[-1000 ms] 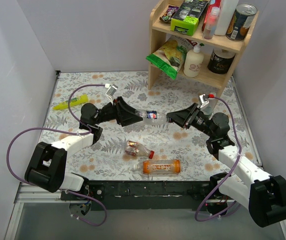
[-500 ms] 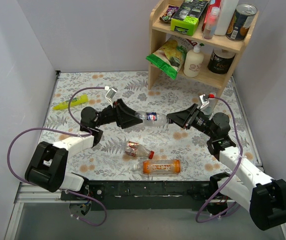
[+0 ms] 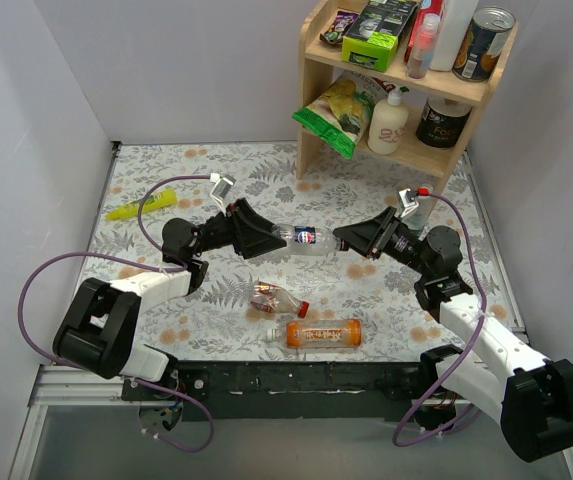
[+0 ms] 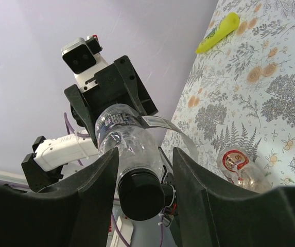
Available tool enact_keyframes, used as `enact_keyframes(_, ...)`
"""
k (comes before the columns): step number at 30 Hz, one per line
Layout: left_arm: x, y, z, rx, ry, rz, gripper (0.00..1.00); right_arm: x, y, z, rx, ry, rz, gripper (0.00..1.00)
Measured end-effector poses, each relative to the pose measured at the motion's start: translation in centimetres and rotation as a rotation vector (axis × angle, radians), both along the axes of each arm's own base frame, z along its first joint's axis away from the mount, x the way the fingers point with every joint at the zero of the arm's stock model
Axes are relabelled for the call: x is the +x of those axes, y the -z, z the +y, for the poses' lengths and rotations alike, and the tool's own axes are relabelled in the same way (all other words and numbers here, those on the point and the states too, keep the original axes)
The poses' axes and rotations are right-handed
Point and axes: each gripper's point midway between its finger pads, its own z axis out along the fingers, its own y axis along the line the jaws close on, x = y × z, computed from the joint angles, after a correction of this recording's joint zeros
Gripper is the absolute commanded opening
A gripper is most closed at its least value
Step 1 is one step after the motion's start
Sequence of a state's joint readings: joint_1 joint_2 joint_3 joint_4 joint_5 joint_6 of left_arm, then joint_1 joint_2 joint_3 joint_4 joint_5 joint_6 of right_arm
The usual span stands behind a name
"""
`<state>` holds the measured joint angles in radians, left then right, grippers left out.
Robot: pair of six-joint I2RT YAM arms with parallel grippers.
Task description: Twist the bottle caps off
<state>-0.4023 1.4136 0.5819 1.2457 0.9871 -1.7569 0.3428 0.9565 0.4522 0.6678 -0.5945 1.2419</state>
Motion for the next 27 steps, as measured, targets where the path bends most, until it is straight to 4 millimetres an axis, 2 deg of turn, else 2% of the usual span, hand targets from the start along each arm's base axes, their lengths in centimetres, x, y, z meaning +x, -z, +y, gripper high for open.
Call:
enact_keyframes(12,0.1,-0.1,0.1,-0.002,-0.003,-0.002,0.00,-0.8,-0.2,-0.2,0.014,-0.009,-0.006,0.59)
enact_keyframes(18,0.2,-0.1,0.2,-0.002,-0.007,-0.002,0.00,-1.4,0.0,-0.4,0.021,-0.011,-0.007,0.56)
enact_keyframes(25,0.1,0.0,0.2,0.001,-0.001,-0.001,0.00,-1.5,0.2,-0.4,0.026,-0.012,0.007,0.36)
enact_keyframes(26,0.1,0.0,0.2,0.002,0.002,0.002,0.00,-1.5,0.2,-0.4,0.029,-0.013,0.008,0.26)
enact_keyframes(27,0.0,0.1,0.2,0.003,0.005,0.002,0.00,-1.5,0.2,-0.4,0.029,-0.014,0.007,0.22)
